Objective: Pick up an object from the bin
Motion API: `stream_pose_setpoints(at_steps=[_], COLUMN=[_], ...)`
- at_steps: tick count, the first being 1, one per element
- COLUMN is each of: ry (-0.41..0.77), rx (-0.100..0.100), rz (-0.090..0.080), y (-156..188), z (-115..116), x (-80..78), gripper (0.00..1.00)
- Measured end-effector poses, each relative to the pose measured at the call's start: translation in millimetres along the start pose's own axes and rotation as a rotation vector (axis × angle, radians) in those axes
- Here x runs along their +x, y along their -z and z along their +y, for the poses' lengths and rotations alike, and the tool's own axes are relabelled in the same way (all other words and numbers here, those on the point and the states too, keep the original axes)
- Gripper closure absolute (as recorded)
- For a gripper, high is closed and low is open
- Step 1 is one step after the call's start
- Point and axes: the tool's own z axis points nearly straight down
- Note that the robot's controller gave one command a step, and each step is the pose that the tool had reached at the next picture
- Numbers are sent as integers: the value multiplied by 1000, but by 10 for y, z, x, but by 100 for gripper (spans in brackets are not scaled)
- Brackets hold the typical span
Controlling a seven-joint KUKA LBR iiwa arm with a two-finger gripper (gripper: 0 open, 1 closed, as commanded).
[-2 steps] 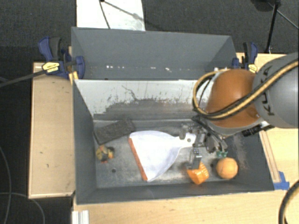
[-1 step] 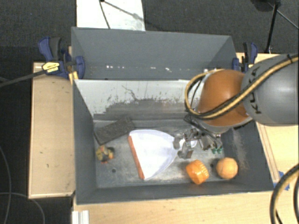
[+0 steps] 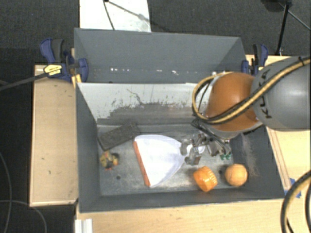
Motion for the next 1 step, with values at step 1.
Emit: stream_pose_setpoints(at_steps=[1], ry=[-8], rx=[1], rz=[2], y=[2016], z=[-42], x=[-208], gripper=[100])
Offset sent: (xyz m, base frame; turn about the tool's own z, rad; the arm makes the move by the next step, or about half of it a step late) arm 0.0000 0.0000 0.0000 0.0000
